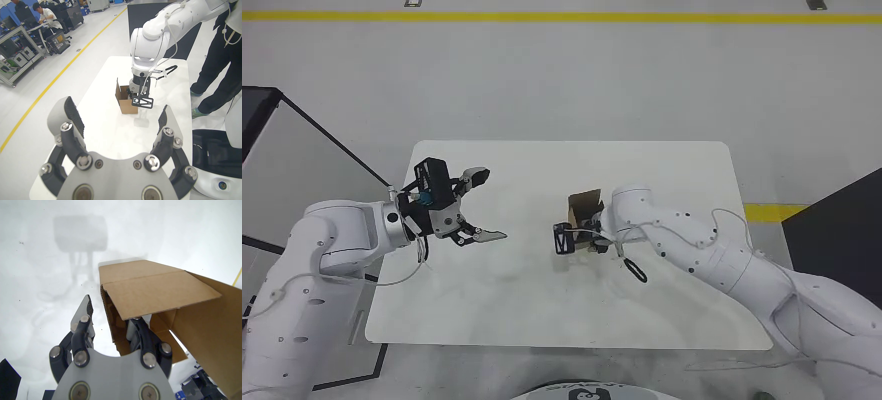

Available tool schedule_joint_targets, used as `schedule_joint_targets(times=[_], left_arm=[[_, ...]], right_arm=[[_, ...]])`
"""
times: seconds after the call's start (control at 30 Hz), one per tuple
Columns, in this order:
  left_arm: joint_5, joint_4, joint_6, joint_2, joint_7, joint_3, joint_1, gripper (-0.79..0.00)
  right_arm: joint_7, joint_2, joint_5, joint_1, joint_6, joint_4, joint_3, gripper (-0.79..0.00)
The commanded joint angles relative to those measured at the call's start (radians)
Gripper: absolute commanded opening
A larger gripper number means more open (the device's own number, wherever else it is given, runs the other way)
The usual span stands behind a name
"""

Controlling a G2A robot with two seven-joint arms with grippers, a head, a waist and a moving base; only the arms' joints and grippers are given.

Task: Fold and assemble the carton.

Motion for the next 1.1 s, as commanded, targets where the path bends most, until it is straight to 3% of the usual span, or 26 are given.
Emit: schedule_joint_targets(times=[0.0, 0.13, 0.27, 0.3, 0.47, 0.67, 0.83, 0.9, 0.97, 1.07], left_arm=[[0.000, 0.000, 0.000, 0.000, 0.000, 0.000, 0.000, 0.000], [0.000, 0.000, 0.000, 0.000, 0.000, 0.000, 0.000, 0.000], [0.000, 0.000, 0.000, 0.000, 0.000, 0.000, 0.000, 0.000], [0.000, 0.000, 0.000, 0.000, 0.000, 0.000, 0.000, 0.000], [0.000, 0.000, 0.000, 0.000, 0.000, 0.000, 0.000, 0.000], [0.000, 0.000, 0.000, 0.000, 0.000, 0.000, 0.000, 0.000], [0.000, 0.000, 0.000, 0.000, 0.000, 0.000, 0.000, 0.000], [0.000, 0.000, 0.000, 0.000, 0.000, 0.000, 0.000, 0.000], [0.000, 0.000, 0.000, 0.000, 0.000, 0.000, 0.000, 0.000], [0.000, 0.000, 0.000, 0.000, 0.000, 0.000, 0.000, 0.000]], right_arm=[[-0.005, 0.005, 0.000, -0.005, -0.003, -0.011, 0.013, -0.326], [-0.017, 0.024, 0.006, -0.022, -0.010, -0.046, 0.053, -0.305], [-0.051, 0.055, 0.015, -0.054, -0.035, -0.101, 0.110, -0.342], [-0.066, 0.065, 0.014, -0.065, -0.044, -0.114, 0.131, -0.394], [-0.164, 0.135, 0.018, -0.157, -0.079, -0.191, 0.275, -0.394], [-0.362, 0.217, 0.054, -0.317, -0.151, -0.258, 0.499, -0.323], [-0.537, 0.258, 0.144, -0.437, -0.223, -0.246, 0.646, -0.243], [-0.594, 0.266, 0.198, -0.471, -0.262, -0.218, 0.681, -0.163], [-0.627, 0.269, 0.253, -0.487, -0.282, -0.189, 0.696, 0.000], [-0.627, 0.269, 0.253, -0.487, -0.282, -0.189, 0.696, 0.000]])
